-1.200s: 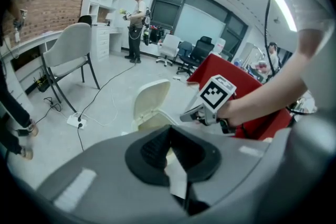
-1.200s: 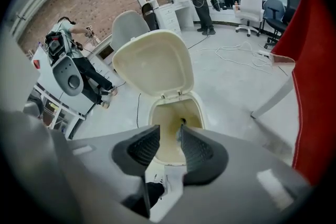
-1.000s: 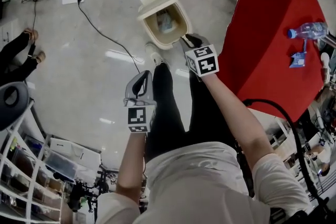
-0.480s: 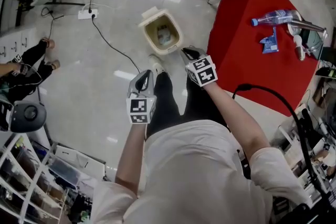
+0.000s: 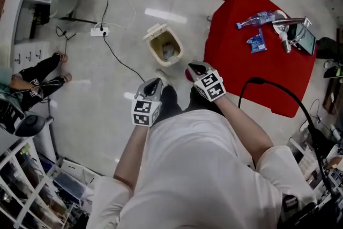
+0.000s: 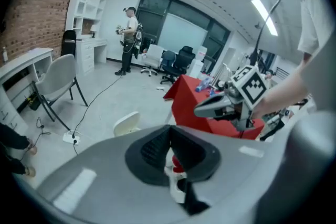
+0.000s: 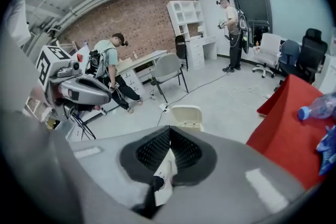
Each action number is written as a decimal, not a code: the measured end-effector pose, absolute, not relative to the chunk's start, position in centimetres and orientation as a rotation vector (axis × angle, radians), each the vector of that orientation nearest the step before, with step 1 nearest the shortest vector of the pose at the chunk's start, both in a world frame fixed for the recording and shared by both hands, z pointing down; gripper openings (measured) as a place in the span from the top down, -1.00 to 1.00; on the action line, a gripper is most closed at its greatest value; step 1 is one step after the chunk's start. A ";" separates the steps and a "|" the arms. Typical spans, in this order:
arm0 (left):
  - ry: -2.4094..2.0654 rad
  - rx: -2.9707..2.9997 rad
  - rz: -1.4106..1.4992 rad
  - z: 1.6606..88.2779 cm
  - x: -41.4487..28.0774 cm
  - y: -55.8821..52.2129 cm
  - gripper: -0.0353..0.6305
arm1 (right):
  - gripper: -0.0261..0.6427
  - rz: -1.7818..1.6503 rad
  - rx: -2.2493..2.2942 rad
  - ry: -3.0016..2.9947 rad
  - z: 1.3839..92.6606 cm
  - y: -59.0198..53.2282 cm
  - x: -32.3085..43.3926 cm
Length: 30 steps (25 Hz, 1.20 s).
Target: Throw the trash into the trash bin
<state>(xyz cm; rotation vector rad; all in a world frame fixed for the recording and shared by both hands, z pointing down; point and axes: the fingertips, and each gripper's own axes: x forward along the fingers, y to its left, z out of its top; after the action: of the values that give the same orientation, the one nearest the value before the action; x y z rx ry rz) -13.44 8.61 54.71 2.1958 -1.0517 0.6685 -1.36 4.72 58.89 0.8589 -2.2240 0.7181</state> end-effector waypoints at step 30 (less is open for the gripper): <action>-0.971 2.303 0.648 49.1 -7.3 6.4 0.88 | 0.82 0.695 1.095 -2.143 53.3 4.8 9.0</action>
<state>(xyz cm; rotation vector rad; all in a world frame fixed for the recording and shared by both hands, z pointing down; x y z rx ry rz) -7.27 6.44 49.10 2.3028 -0.9705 0.6476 8.97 4.83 53.31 1.0954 -2.1433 0.6954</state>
